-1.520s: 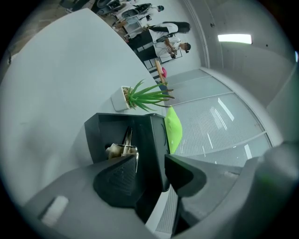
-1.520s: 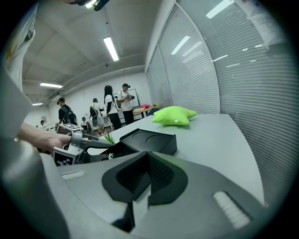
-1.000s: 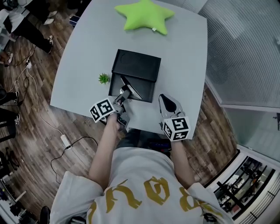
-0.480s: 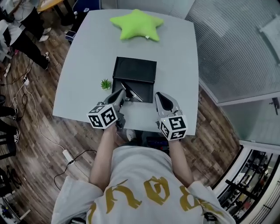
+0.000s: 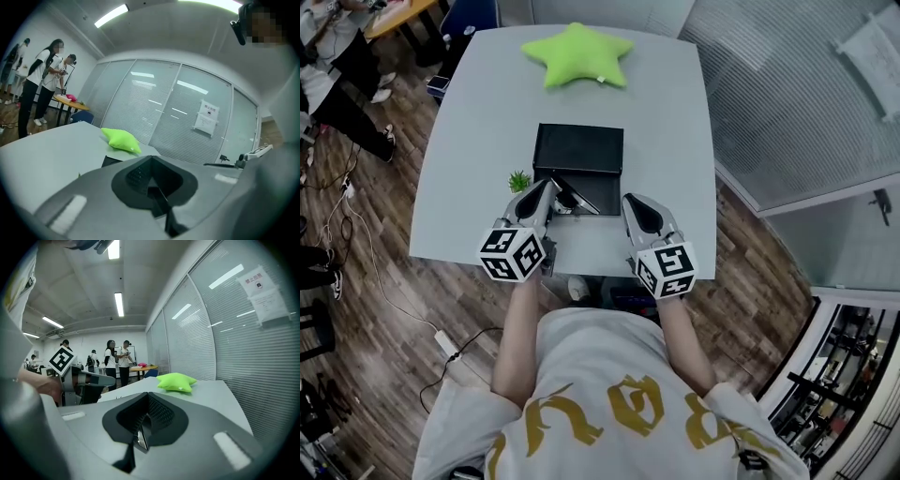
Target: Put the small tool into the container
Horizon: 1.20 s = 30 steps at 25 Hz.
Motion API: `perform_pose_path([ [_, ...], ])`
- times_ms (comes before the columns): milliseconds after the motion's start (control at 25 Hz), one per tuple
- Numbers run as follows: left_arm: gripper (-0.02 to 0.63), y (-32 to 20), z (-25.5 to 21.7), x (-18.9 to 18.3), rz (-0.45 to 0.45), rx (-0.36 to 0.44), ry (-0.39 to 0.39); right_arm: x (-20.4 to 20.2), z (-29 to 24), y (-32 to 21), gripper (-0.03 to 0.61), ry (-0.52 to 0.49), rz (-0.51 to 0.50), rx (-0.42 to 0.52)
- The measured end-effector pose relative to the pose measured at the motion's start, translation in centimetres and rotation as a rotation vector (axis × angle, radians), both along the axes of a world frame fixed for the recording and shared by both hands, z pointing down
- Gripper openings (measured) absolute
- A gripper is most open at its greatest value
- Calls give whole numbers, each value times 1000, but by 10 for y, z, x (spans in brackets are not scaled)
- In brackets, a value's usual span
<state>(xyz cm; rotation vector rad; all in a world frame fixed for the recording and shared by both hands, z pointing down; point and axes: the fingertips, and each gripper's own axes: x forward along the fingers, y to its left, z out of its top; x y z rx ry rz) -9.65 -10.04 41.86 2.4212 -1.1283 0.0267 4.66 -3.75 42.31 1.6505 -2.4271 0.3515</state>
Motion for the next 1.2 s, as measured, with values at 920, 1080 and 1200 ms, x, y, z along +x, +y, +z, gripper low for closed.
perform_pose_path([
  [920, 0, 4, 20, 2, 10, -42, -61, 2, 8, 6, 23, -10, 3, -16],
  [1080, 0, 3, 23, 3, 15, -46, -71, 3, 9, 6, 23, -11, 6, -17],
  [1200, 0, 4, 25, 4, 22, -46, -80, 4, 9, 6, 23, -10, 9, -17],
])
